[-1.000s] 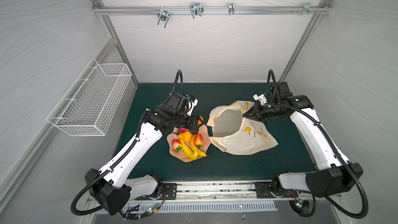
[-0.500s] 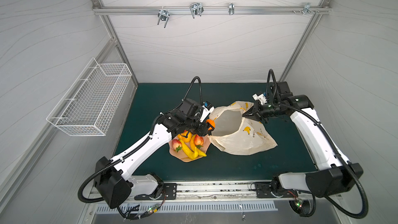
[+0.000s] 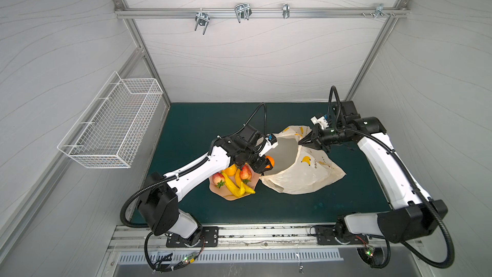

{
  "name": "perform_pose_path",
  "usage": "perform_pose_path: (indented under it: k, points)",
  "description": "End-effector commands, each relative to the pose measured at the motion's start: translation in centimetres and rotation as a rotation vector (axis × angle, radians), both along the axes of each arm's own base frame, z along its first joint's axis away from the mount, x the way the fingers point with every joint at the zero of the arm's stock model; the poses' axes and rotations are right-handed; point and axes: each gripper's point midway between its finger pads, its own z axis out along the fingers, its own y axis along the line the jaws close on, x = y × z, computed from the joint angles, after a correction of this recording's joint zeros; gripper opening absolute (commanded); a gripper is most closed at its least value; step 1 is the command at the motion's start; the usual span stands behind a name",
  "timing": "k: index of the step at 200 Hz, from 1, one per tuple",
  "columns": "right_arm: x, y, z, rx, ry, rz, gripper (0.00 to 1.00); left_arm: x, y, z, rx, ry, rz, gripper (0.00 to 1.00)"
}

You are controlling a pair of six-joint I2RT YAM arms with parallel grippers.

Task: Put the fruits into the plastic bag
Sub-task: 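Carry the orange with the left gripper into the open bag mouth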

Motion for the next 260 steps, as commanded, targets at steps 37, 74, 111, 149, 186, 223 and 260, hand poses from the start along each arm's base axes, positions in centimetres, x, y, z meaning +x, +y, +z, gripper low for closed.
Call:
perform_pose_path:
  k: [37,74,111,149,186,223,260]
  points:
    - [0.0,1.2,0.4,0.041,0.016,0.008,0.00,0.3,-3.7,0.6,0.004,-0.004,-0.051,0.34]
    - [-0.1,1.9,0.8,0.080,0.022,0.001,0.00,0.8,-4.6,-1.3,0.020,0.078,0.000,0.33]
    - [-0.3,2.5,0.9,0.119,0.034,-0.001,0.00,1.3,-6.6,-1.8,-0.044,0.157,0.037,0.33]
    - [-0.1,2.8,0.6,0.166,0.047,-0.029,0.00,1.4,-8.8,-1.4,-0.149,0.255,0.065,0.38]
    - [0.0,3.1,0.1,0.200,0.063,-0.046,0.00,1.4,-9.5,-2.8,-0.162,0.338,0.105,0.49]
    - [0.4,3.3,0.0,0.214,0.067,-0.053,0.00,1.3,-10.7,-3.3,-0.208,0.442,0.143,0.59]
    - [0.6,3.4,-0.4,0.219,0.071,-0.054,0.00,1.2,-10.7,-4.9,-0.182,0.496,0.189,0.72]
